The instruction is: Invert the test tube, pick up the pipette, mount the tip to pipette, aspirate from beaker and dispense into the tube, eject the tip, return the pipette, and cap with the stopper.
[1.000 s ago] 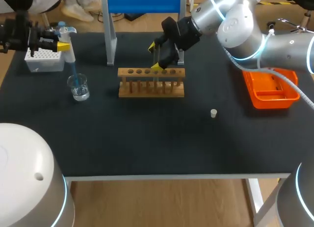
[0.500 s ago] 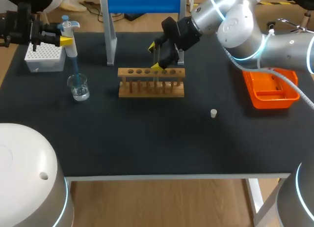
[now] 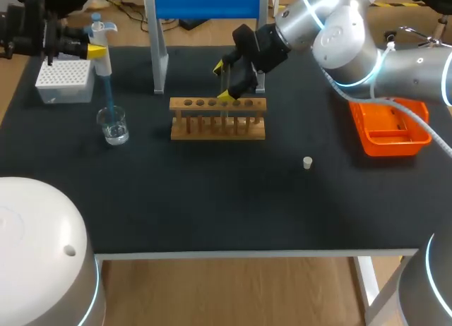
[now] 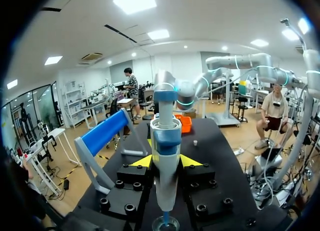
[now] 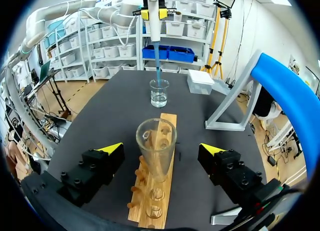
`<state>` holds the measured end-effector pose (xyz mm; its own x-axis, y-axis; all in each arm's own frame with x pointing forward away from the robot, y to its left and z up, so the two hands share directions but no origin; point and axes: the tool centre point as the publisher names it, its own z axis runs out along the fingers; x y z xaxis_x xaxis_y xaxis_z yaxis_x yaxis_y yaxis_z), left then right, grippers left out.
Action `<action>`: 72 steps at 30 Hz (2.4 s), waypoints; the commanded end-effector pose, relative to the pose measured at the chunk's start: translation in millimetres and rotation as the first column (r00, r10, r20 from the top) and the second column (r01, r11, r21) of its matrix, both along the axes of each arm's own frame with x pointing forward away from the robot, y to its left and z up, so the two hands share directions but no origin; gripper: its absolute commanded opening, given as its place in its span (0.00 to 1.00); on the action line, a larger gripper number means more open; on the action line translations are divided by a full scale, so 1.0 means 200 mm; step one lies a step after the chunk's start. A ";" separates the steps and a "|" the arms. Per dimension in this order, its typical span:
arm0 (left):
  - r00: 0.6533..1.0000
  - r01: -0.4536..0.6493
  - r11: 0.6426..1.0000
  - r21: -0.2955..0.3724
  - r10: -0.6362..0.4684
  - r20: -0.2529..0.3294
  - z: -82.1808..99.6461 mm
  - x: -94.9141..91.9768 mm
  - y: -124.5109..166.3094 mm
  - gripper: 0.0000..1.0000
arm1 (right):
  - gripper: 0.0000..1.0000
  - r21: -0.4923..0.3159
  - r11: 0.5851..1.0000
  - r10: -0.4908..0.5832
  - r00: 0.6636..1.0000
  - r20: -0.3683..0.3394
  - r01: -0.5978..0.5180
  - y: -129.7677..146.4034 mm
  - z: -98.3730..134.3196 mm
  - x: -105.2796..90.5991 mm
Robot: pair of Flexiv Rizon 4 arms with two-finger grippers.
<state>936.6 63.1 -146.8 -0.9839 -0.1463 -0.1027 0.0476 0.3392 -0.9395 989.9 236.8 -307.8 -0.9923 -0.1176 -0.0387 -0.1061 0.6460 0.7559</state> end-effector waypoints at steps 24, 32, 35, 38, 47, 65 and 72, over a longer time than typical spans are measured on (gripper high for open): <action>0.999 0.043 0.997 0.058 -0.043 0.002 0.60 -0.01 -0.37 0.00 | 1.00 -0.004 1.000 0.001 1.000 -0.002 -0.001 0.00 0.01 0.00; 0.993 0.119 0.991 0.068 -0.119 0.005 0.71 0.08 -0.61 0.00 | 1.00 -0.004 1.000 0.001 1.000 -0.002 -0.001 0.00 0.01 0.00; 0.990 0.143 0.987 0.072 -0.144 0.007 0.73 0.11 -0.70 0.00 | 1.00 -0.004 1.000 0.001 1.000 -0.002 -0.001 0.00 0.01 0.00; 0.986 0.167 0.984 0.061 -0.168 0.013 0.75 0.14 -0.78 0.00 | 1.00 -0.004 1.000 0.001 1.000 -0.002 -0.001 0.00 0.01 0.00; 0.975 0.220 0.975 0.037 -0.221 0.023 0.77 0.18 -0.96 0.00 | 1.00 -0.004 1.000 0.001 1.000 -0.002 -0.001 0.00 0.01 0.00; 0.951 0.308 0.951 -0.007 -0.308 0.028 0.73 0.20 -1.20 0.00 | 1.00 -0.004 1.000 0.001 1.000 -0.002 -0.001 0.00 0.01 0.00; 0.946 0.323 0.946 -0.014 -0.322 0.016 0.73 0.22 -1.23 0.00 | 1.00 -0.004 1.000 0.001 1.000 -0.002 -0.001 0.00 0.01 0.00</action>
